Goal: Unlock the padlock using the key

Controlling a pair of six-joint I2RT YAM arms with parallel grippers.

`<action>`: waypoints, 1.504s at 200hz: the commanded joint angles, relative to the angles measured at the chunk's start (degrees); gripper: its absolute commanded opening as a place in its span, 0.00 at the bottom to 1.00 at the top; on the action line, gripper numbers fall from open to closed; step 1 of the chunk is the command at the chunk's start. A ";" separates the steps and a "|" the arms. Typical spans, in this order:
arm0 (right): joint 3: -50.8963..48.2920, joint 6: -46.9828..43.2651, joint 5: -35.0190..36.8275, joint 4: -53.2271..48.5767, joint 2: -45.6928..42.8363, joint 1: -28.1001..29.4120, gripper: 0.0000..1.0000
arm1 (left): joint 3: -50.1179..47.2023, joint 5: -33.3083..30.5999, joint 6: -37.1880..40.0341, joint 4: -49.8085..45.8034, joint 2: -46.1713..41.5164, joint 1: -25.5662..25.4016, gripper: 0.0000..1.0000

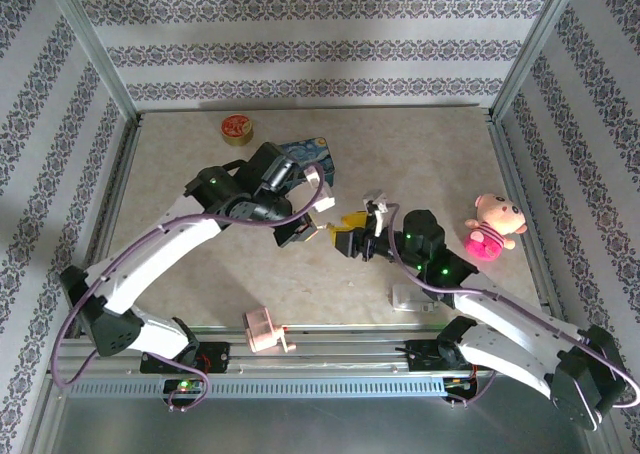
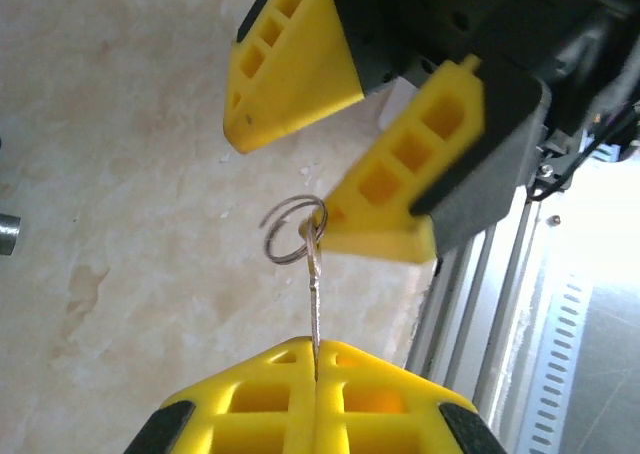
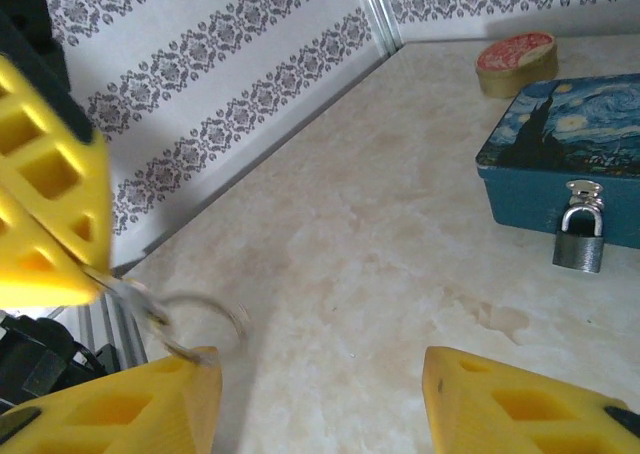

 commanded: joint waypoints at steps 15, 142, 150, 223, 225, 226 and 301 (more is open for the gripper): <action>-0.48 -0.15 -12.09 2.96 -3.62 -0.36 0.56 | -1.48 5.11 3.11 1.79 -2.66 -0.43 0.00; 7.15 -0.02 -26.77 3.05 -0.01 -6.07 0.53 | -0.79 7.55 4.68 -1.24 -1.41 -0.41 0.00; 7.94 -0.27 -27.77 3.02 0.92 -6.07 0.53 | -0.75 7.50 4.62 -1.40 -1.25 -0.41 0.00; 9.88 -0.64 -31.05 2.47 5.15 -5.99 0.47 | -0.35 6.98 4.07 -1.59 -1.02 -0.33 0.00; 9.81 -0.64 -31.01 2.42 5.19 -6.03 0.47 | -0.34 7.00 4.02 -1.59 -0.98 -0.33 0.00; 9.80 -0.68 -31.01 2.42 5.21 -6.01 0.47 | -0.34 7.03 4.00 -1.59 -1.02 -0.33 0.00; 9.96 -0.42 -32.50 1.55 8.08 -5.90 0.36 | -0.16 6.89 3.82 -1.51 -0.80 -0.24 0.00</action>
